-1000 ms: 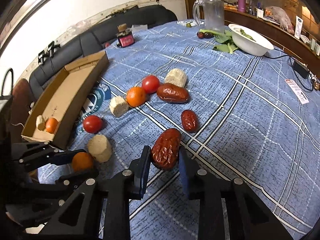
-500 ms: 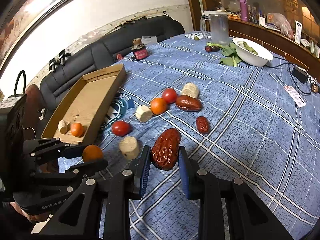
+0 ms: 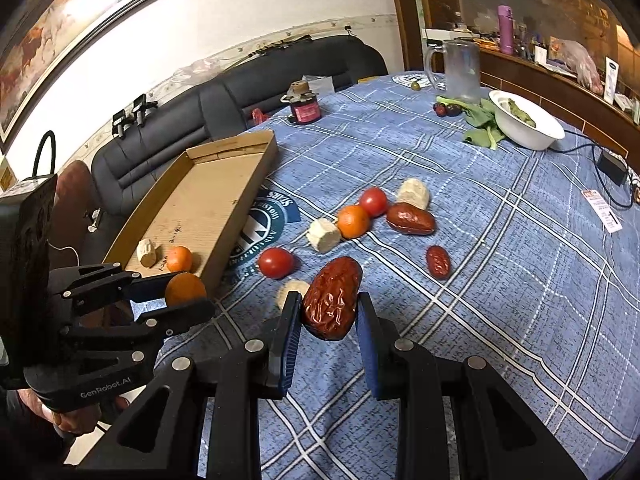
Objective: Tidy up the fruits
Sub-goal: 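Carry the mandarin and the red date in both tools over the tray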
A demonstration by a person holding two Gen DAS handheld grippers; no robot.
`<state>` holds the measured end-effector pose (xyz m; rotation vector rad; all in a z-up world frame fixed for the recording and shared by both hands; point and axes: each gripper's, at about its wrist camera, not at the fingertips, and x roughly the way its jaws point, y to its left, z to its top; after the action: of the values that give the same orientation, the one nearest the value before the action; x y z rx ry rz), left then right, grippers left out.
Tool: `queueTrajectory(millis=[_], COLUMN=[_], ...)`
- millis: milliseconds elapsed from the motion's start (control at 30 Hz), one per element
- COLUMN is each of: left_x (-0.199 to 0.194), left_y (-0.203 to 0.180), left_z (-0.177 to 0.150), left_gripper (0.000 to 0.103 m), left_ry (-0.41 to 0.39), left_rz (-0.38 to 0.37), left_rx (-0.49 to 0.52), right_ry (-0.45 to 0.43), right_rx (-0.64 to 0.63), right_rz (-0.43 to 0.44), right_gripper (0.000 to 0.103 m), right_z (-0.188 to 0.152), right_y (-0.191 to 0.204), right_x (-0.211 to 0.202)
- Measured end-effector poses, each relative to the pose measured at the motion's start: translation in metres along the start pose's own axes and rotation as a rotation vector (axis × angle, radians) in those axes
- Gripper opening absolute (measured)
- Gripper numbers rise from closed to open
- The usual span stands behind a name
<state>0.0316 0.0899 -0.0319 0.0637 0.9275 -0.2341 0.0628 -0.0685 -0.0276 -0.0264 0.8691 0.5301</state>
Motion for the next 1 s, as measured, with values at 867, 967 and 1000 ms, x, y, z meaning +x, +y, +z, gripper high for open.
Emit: queueTrajectory(millis=[867, 967, 1000], left_x=[-0.008, -0.007, -0.007], left_y=[0.072, 0.081, 0.085], left_z=[-0.003, -0.002, -0.001], left_gripper=[0.03, 0.03, 0.03], left_ry=[-0.02, -0.021, -0.022], left_rz=[0.081, 0.09, 0.095], left_rx=[-0.119, -0.132, -0.139], right_ry=[0.031, 0.032, 0.03], right_rx=[-0.114, -0.133, -0.144], right_rz=[0.079, 0.089, 0.093], right_gripper=[0.027, 0.027, 0.027], right_z=[0.031, 0.036, 0.038], right_y=[0.063, 0.071, 0.075], right_x=[0.036, 0.041, 0.043])
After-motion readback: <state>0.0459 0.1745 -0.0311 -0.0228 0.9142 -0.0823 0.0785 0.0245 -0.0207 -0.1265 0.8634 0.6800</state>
